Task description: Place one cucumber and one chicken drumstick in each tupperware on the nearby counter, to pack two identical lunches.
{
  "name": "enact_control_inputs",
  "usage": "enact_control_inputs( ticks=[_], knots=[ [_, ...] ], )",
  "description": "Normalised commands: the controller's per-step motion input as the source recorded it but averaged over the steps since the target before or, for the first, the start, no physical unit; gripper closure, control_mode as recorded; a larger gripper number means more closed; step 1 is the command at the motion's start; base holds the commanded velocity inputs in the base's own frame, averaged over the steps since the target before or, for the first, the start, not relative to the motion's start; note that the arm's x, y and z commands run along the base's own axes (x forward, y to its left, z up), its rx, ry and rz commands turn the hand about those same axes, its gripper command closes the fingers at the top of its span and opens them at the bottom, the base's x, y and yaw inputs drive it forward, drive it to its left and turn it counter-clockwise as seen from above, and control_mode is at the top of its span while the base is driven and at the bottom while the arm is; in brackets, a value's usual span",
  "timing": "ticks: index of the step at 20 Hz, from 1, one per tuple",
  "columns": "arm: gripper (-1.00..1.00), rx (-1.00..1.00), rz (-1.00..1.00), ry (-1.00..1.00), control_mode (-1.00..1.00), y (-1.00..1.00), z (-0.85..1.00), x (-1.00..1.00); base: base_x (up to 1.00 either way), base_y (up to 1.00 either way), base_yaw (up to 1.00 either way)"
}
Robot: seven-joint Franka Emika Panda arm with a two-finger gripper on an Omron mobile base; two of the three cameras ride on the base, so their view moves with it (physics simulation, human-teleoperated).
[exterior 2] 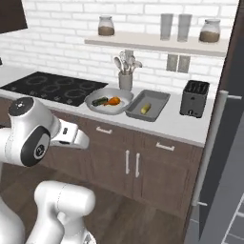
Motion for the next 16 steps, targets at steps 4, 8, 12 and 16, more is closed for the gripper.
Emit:
enact_control_inputs(
  ticks=[4, 8, 12, 16],
  knots=[
    [-1.0, 0.0, 0.0, 0.0, 1.0, 0.0, 0.0, 0.0, -0.94, -0.33, -0.48],
    [-1.0, 0.0, 0.0, 0.0, 1.0, 0.0, 0.0, 0.0, -0.67, -0.17, -0.72],
    [-1.0, 0.0, 0.0, 0.0, 1.0, 0.0, 0.0, 0.0, -0.85, 0.17, -0.82],
    [-1.0, 0.0, 0.0, 0.0, 1.0, 0.0, 0.0, 0.0, -0.9, 0.39, -0.81]
  ],
)
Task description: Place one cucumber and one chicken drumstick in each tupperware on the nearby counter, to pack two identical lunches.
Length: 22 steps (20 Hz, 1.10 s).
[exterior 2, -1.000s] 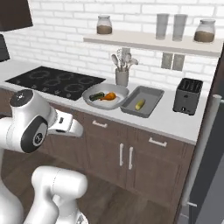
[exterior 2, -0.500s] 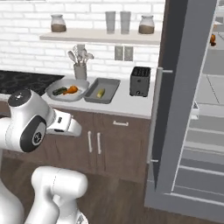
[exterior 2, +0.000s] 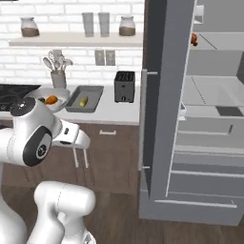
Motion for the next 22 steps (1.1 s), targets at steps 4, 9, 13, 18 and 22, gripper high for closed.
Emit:
enact_control_inputs(
  ticks=[4, 9, 13, 18, 22],
  knots=[
    [-1.0, 0.0, 0.0, 0.0, 1.0, 0.0, 0.0, 0.0, -0.21, 0.06, -1.0],
    [-1.0, 0.0, 0.0, 0.0, 1.0, 0.0, 0.0, 0.0, -0.14, 0.03, -1.0],
    [-1.0, 0.0, 0.0, 0.0, 1.0, 0.0, 0.0, 0.0, -0.07, 0.0, -1.0],
    [-1.0, 0.0, 0.0, 0.0, 1.0, 0.0, 0.0, 0.0, -0.07, -0.1, -0.96],
    [-1.0, 0.0, 0.0, 0.0, 1.0, 0.0, 0.0, 0.0, 0.86, -0.71, -0.3]
  ],
)
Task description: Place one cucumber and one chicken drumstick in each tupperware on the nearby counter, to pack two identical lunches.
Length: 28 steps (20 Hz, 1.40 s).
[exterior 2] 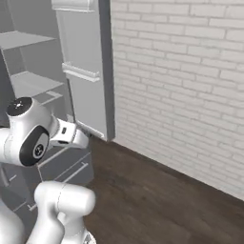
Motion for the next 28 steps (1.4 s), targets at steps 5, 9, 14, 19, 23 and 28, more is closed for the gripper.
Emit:
enact_control_inputs(
  ticks=[5, 9, 14, 19, 23, 28],
  knots=[
    [-1.0, 0.0, 0.0, 0.0, 1.0, 0.0, 0.0, 0.0, 1.0, -0.93, 0.2],
    [-1.0, 0.0, 0.0, 0.0, 1.0, 0.0, 0.0, 0.0, 0.85, -0.84, 0.31],
    [-1.0, 0.0, 0.0, 0.0, 1.0, 0.0, 0.0, 0.0, -0.34, -0.08, 0.83],
    [-1.0, 0.0, 0.0, 0.0, 1.0, 0.0, 0.0, 0.0, -0.13, -0.01, 0.88],
    [-1.0, 0.0, 0.0, 0.0, 1.0, 0.0, 0.0, 0.0, 0.28, -0.64, 0.54],
    [-1.0, 0.0, 0.0, 0.0, 1.0, 0.0, 0.0, 0.0, 0.5, -1.0, 0.06]
  ],
)
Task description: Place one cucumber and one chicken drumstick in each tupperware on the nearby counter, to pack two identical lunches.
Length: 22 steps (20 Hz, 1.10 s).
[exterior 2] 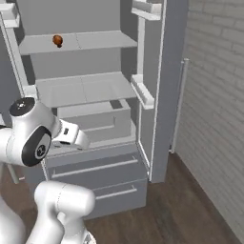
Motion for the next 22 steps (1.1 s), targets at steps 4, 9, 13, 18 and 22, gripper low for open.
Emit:
enact_control_inputs(
  ticks=[4, 9, 13, 18, 22],
  knots=[
    [-1.0, 0.0, 0.0, 0.0, 1.0, 0.0, 0.0, 0.0, 0.11, -0.8, -0.27],
    [-1.0, 0.0, 0.0, 0.0, 1.0, 0.0, 0.0, 0.0, 0.09, -0.07, -0.05],
    [-1.0, 0.0, 0.0, 0.0, 1.0, 0.0, 0.0, 0.0, 0.99, -0.13, 0.28],
    [-1.0, 0.0, 0.0, 0.0, 1.0, 0.0, 0.0, 0.0, 0.02, -0.09, 0.72],
    [-1.0, 0.0, 0.0, 0.0, 1.0, 0.0, 0.0, 0.0, -0.12, 0.08, 0.22]
  ],
)
